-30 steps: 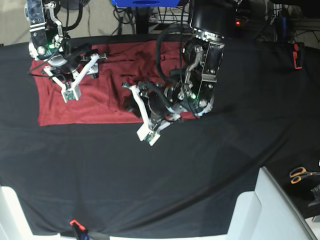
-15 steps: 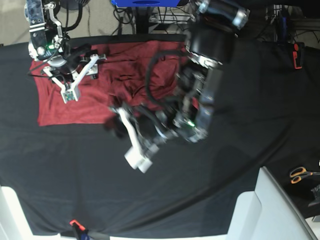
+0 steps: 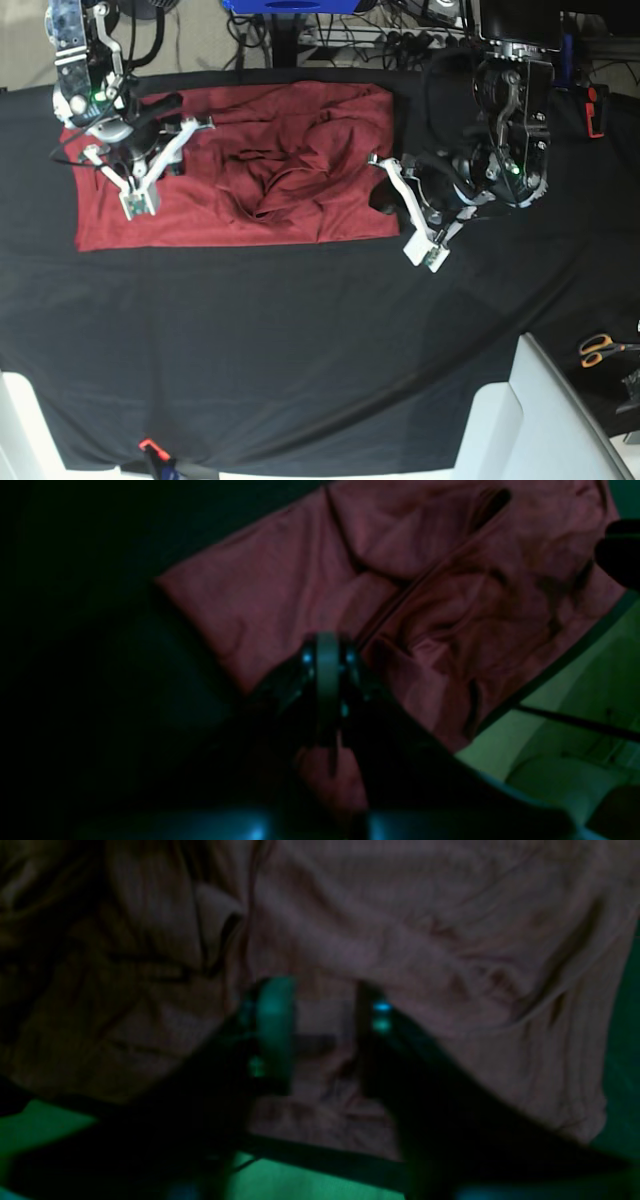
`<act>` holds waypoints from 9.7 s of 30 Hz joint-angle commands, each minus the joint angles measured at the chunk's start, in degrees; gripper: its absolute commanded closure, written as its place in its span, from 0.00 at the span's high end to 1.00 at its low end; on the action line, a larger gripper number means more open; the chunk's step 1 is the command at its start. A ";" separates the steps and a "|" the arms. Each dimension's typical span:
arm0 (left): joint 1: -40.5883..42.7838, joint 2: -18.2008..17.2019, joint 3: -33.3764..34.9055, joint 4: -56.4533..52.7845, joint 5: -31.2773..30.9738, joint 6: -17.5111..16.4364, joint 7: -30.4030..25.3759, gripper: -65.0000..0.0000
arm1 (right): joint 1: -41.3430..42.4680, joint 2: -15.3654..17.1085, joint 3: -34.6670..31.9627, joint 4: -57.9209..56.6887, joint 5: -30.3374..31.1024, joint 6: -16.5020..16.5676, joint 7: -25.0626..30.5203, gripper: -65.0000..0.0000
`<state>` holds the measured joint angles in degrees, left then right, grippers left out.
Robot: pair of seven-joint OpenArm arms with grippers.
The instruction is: Fold the T-shirt properly
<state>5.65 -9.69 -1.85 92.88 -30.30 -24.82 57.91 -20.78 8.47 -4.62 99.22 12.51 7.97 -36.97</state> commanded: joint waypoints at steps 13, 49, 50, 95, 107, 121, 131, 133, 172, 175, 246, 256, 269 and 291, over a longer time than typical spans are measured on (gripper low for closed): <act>-2.62 6.13 7.08 -1.94 10.57 6.40 -1.60 0.00 | -1.69 0.28 0.62 1.04 0.45 0.17 0.80 0.01; 0.37 8.42 11.91 -6.51 19.18 8.42 -1.51 0.00 | -1.77 0.28 0.62 1.04 0.54 0.17 0.88 0.01; 0.46 8.42 12.53 -6.51 19.18 8.42 -1.51 0.00 | -1.77 0.28 0.62 1.04 0.54 0.17 0.88 0.01; 4.50 5.96 14.73 3.95 14.08 17.21 3.50 0.00 | -1.86 0.19 0.53 0.78 0.54 0.08 0.88 0.01; 3.80 7.63 16.31 -0.71 13.91 16.95 3.23 0.00 | -1.95 0.19 0.62 0.78 0.54 0.08 0.88 0.01; 1.25 10.18 23.52 -2.29 13.65 16.95 3.14 0.00 | -2.04 0.19 0.62 0.78 0.54 0.08 0.88 0.01; -4.73 10.79 24.13 -8.27 -3.41 16.95 3.14 0.00 | -2.04 0.19 0.62 0.78 0.54 0.08 0.88 0.01; -5.52 10.79 24.13 -8.27 -3.50 16.95 3.14 0.00 | -1.95 0.19 0.71 0.78 0.54 0.08 0.88 0.01; -4.90 1.47 35.12 -2.90 -3.50 32.42 3.14 0.00 | -1.86 0.19 0.71 0.69 0.54 0.08 0.88 0.01; -6.75 2.53 39.25 -3.43 -3.59 32.42 3.14 0.00 | -1.86 0.19 0.71 0.69 0.54 0.08 0.88 0.01; 27.80 -12.33 -34.42 -16.53 -3.06 -6.17 -22.61 0.00 | 23.72 -6.67 -30.76 -18.82 -0.95 -8.01 -10.46 0.00; 27.80 -12.33 -34.24 -16.62 -3.06 -6.17 -22.61 0.00 | 28.03 -3.15 -30.76 -19.09 -0.95 -8.01 -10.81 0.00; 27.71 -12.33 -34.24 -16.62 -3.06 -6.17 -22.61 0.00 | 31.63 -2.10 -25.75 -22.69 -0.95 -8.19 -10.28 0.00; 26.48 -12.33 -34.15 -20.93 -3.06 -6.35 -22.79 0.00 | 32.86 -7.19 -18.89 -31.04 -0.69 -3.62 -4.30 0.69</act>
<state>31.97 -20.84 -35.53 71.20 -32.67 -30.92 36.03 10.68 1.02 -23.73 67.20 12.23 4.73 -42.46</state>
